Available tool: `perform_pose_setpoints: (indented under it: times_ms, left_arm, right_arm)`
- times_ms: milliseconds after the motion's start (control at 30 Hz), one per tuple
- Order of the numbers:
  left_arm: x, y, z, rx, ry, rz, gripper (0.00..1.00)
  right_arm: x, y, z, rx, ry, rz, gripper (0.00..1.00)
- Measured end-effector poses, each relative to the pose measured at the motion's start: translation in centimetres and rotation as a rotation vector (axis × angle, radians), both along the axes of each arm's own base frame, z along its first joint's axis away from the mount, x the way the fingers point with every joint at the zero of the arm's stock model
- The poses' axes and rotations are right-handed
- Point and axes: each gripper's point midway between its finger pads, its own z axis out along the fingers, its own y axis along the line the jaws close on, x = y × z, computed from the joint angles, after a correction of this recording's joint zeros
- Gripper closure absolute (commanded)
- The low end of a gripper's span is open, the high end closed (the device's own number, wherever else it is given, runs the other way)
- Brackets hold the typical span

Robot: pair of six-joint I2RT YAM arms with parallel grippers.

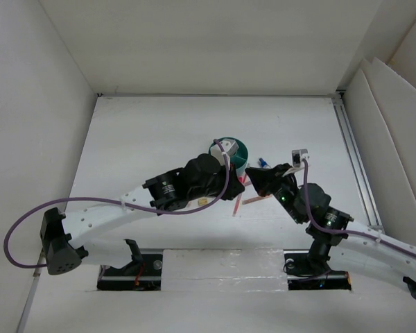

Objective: Sort the stationery into containers
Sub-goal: Close the pen cap on the pen.

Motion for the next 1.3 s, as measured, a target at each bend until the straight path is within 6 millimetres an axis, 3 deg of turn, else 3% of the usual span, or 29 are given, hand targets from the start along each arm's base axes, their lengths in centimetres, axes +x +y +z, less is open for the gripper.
perform_pose_setpoints:
  times_ms: [1300]
  left_arm:
    - [-0.5, 0.2, 1.2, -0.089, -0.052, -0.051, 1.00]
  right_arm:
    - [0.4, -1.5, 0.4, 0.081, 0.052, -0.092, 1.00]
